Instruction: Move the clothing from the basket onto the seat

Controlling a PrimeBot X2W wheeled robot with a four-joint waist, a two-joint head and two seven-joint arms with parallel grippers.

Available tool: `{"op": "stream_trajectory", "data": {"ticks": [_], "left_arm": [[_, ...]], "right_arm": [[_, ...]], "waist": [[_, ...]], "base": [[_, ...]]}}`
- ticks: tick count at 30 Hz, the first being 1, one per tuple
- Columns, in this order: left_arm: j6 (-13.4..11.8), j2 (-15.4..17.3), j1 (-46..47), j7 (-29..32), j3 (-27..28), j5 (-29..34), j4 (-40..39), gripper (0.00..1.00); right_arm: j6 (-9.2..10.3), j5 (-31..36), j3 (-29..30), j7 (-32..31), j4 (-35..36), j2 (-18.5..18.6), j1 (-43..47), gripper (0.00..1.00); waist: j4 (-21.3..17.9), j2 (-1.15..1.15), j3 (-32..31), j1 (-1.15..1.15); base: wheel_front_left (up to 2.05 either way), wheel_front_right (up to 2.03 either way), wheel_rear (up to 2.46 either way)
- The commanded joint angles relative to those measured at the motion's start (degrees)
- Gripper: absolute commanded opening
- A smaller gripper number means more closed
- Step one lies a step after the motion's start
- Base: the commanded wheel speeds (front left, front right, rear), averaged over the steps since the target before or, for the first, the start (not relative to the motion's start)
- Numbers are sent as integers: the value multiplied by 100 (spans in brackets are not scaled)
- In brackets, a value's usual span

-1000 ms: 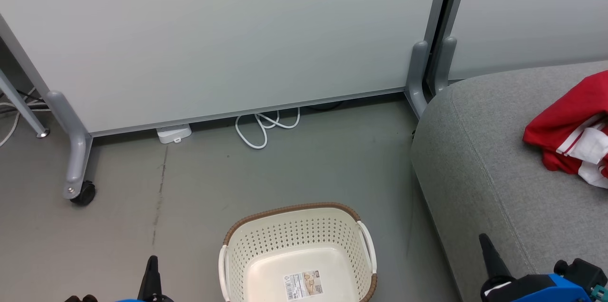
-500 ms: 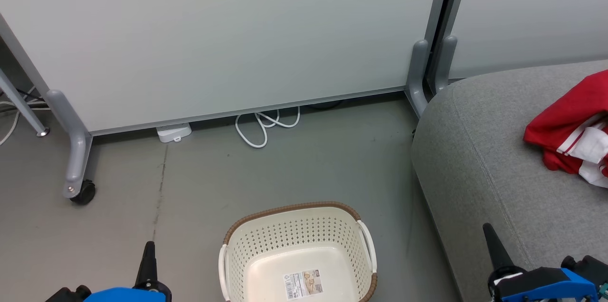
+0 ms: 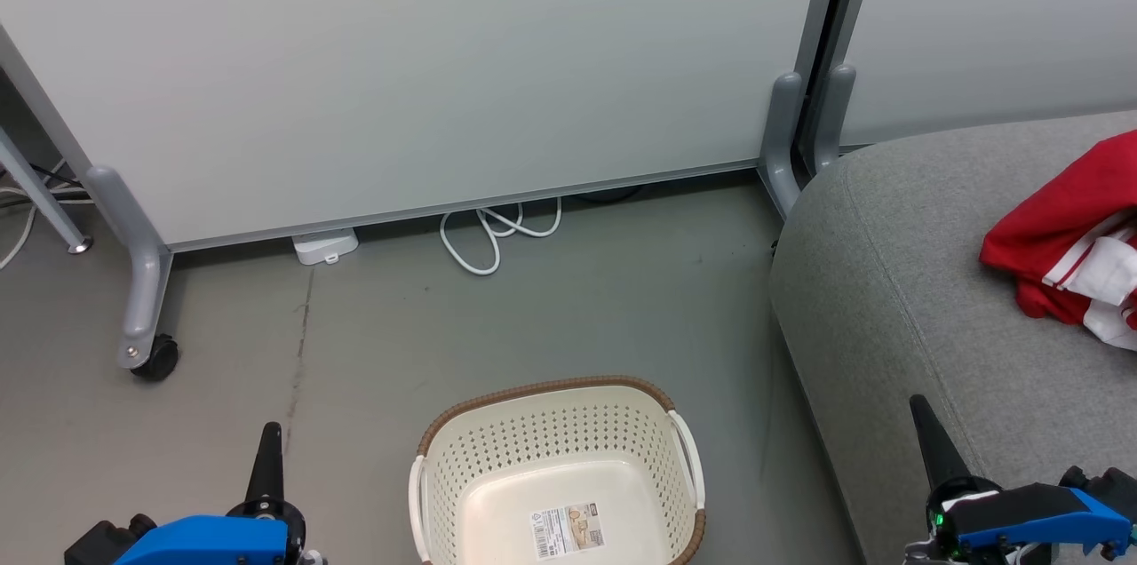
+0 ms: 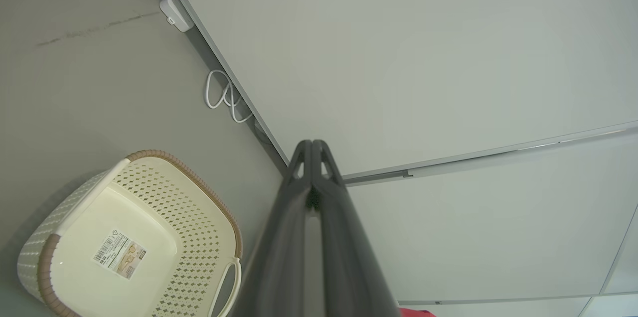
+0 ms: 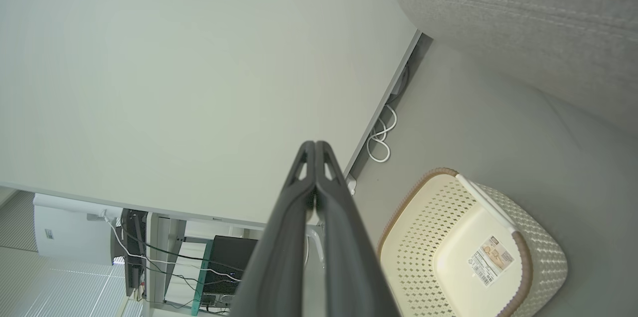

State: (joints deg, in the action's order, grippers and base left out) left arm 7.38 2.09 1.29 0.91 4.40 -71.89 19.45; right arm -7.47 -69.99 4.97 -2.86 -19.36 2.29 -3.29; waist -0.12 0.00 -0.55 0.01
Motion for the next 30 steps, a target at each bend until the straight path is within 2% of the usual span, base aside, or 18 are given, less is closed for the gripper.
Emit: {"op": "stream_trajectory", "data": {"ticks": [1, 30], "left_arm": [[10, 51, 143, 30, 20, -112, -95, 0], [15, 74, 351, 314, 136, -1126, -340, 0]], "right_arm": [[-3, -129, 19, -20, 96, 46, -146, 0], [-3, -1239, 94, -213, 340, 63, -247, 0]], "waist": [[0, 0, 2, 0], [6, 0, 34, 0]], "base": [[0, 0, 0], [0, 0, 0]]}}
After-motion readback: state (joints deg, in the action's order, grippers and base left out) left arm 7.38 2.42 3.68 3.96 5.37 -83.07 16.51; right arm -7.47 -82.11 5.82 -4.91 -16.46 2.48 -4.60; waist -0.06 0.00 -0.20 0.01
